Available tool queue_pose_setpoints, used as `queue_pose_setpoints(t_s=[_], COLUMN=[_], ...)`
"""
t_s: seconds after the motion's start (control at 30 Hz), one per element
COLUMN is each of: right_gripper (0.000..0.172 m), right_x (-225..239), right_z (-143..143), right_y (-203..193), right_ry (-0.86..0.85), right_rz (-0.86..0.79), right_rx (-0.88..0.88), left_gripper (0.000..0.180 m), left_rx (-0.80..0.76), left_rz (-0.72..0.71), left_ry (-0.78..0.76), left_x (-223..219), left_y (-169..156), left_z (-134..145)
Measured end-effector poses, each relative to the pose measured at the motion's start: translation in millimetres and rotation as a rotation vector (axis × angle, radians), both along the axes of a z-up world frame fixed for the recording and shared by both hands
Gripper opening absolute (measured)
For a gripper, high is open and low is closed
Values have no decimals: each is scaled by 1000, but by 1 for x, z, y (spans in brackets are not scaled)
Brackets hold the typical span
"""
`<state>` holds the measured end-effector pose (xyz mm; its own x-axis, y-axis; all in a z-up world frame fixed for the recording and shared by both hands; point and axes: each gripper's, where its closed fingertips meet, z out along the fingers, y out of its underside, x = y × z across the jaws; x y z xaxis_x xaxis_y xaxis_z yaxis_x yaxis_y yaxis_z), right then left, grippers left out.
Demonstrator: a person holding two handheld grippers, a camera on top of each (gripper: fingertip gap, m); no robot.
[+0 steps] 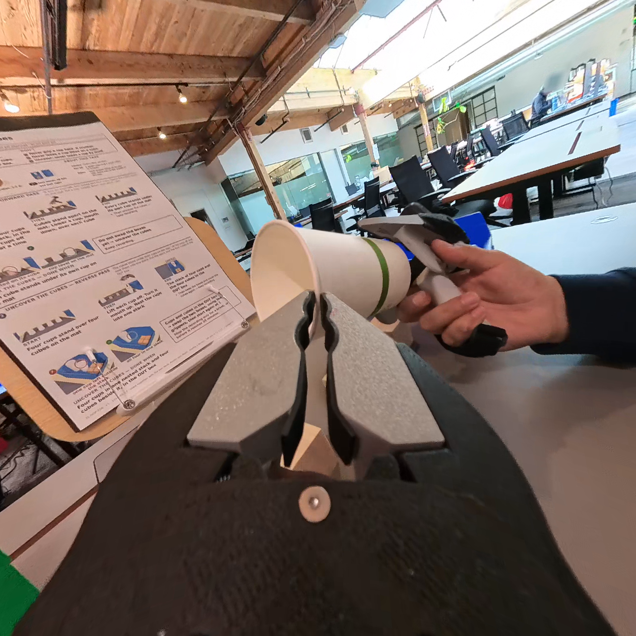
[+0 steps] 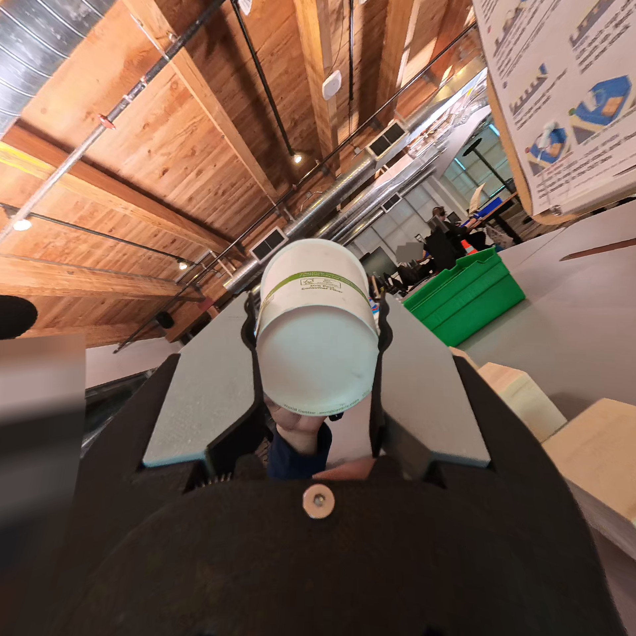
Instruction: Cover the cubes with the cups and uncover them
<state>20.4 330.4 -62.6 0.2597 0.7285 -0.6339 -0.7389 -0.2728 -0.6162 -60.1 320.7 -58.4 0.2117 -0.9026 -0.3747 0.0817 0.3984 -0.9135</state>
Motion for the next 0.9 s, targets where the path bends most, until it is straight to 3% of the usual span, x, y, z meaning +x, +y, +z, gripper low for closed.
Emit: queue_pose_setpoints(t_s=[0.37, 0.9], right_gripper=[69, 69], right_x=[7, 18], right_z=[-9, -12], right_y=[6, 8], right_ry=[-98, -86], right_rz=[-91, -110], right_rx=[-36, -61], left_gripper=[1, 7], left_rx=[-63, -81], left_rz=[8, -86], left_ry=[65, 193], left_x=[7, 24], left_y=[12, -8], left_z=[-20, -50])
